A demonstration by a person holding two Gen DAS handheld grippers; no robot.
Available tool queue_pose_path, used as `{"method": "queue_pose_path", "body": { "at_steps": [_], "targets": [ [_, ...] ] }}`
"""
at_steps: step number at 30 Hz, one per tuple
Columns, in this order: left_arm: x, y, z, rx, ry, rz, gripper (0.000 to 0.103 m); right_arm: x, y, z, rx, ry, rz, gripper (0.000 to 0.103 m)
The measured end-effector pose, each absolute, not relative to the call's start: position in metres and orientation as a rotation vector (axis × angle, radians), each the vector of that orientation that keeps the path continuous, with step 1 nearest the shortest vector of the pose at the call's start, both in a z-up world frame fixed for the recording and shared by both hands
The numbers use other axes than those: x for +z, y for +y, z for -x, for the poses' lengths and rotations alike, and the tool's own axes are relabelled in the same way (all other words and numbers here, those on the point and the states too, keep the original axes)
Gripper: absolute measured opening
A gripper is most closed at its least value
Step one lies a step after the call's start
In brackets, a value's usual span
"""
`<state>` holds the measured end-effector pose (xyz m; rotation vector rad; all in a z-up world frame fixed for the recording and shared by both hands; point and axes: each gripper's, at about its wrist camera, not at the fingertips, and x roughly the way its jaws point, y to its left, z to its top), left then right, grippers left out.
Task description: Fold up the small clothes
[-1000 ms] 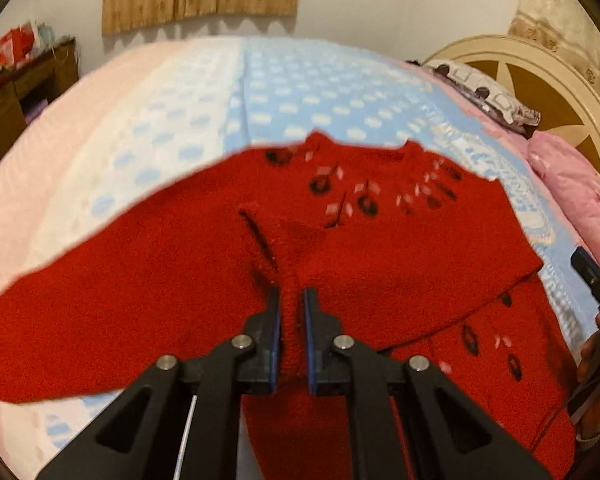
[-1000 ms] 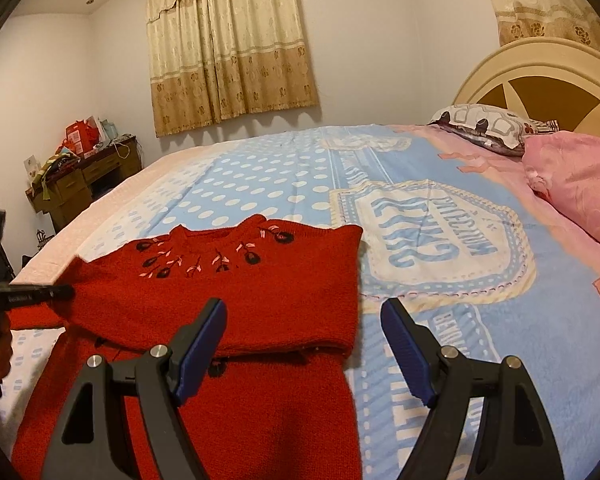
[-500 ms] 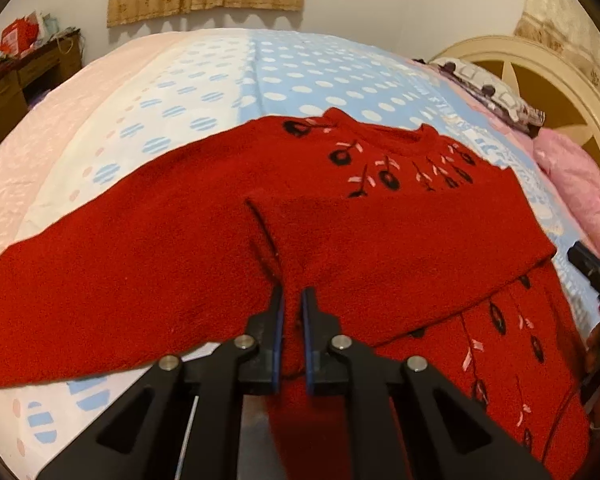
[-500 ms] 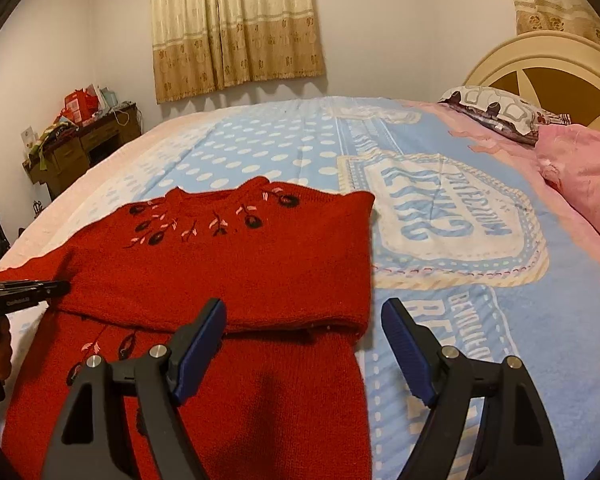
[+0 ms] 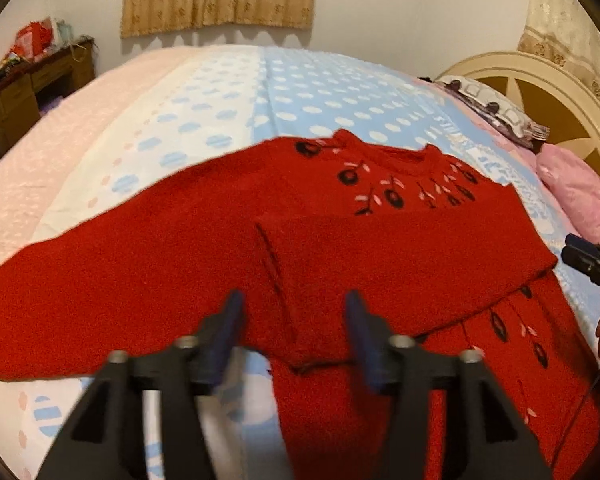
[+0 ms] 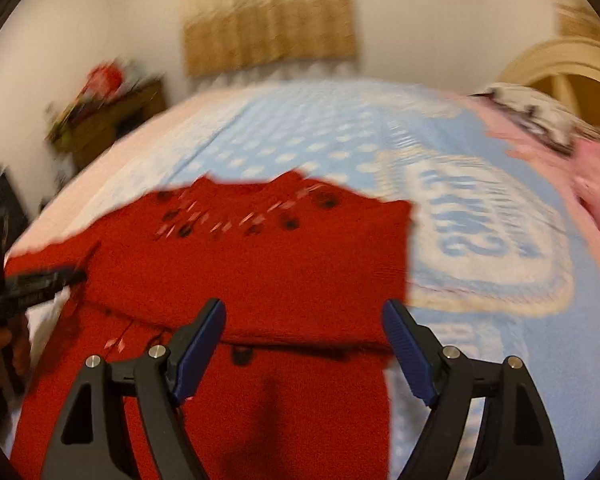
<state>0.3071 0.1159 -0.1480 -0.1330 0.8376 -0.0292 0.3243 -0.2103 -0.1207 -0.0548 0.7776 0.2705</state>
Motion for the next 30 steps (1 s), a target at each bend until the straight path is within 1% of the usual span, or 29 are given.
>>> {"method": "queue_pose_path", "body": {
  "at_steps": [3, 5, 6, 8, 9, 10, 11, 16, 18, 20, 21, 22, 27, 30],
  "targets": [
    [-0.155, 0.114, -0.310, -0.035, 0.860, 0.133, 0.062, -0.139, -0.195, -0.348, 0.304, 0.858, 0.116, 0.081],
    [-0.158, 0.114, -0.310, -0.023, 0.875, 0.127, 0.062, -0.164, -0.200, -0.367, 0.281, 0.984, 0.064, 0.081],
    [-0.159, 0.115, -0.310, -0.026, 0.879, 0.130, 0.062, -0.171, -0.203, -0.370, 0.285, 1.007, 0.041, 0.082],
    [-0.159, 0.117, -0.308, -0.028, 0.871, 0.141, 0.064, -0.170, -0.204, -0.362, 0.301, 0.986, 0.044, 0.082],
    [-0.160, 0.118, -0.307, -0.029, 0.866, 0.148, 0.067, -0.167, -0.204, -0.358, 0.309, 0.997, 0.045, 0.082],
    [-0.161, 0.119, -0.307, -0.026, 0.866, 0.152, 0.071, -0.164, -0.203, -0.354, 0.316, 1.004, 0.056, 0.082],
    [-0.162, 0.119, -0.307, -0.023, 0.867, 0.155, 0.072, -0.159, -0.201, -0.352, 0.318, 1.000, 0.069, 0.082],
    [-0.163, 0.122, -0.303, -0.016, 0.854, 0.174, 0.072, -0.128, -0.185, -0.364, 0.297, 0.903, 0.102, 0.082],
    [-0.163, 0.122, -0.302, -0.016, 0.854, 0.181, 0.072, -0.139, -0.178, -0.380, 0.245, 0.939, 0.126, 0.082],
    [-0.163, 0.123, -0.300, -0.019, 0.848, 0.187, 0.072, -0.163, -0.170, -0.392, 0.238, 1.038, 0.123, 0.082],
    [-0.164, 0.125, -0.299, -0.020, 0.846, 0.193, 0.072, -0.174, -0.166, -0.394, 0.240, 1.068, 0.129, 0.085],
    [-0.164, 0.125, -0.299, -0.022, 0.843, 0.198, 0.072, -0.174, -0.158, -0.386, 0.228, 1.013, 0.174, 0.086],
    [-0.162, 0.126, -0.297, -0.017, 0.829, 0.205, 0.072, -0.161, -0.135, -0.375, 0.313, 1.023, 0.159, 0.086],
    [-0.159, 0.131, -0.293, 0.003, 0.820, 0.223, 0.072, -0.155, -0.104, -0.374, 0.344, 0.987, 0.256, 0.086]
  ]
}}
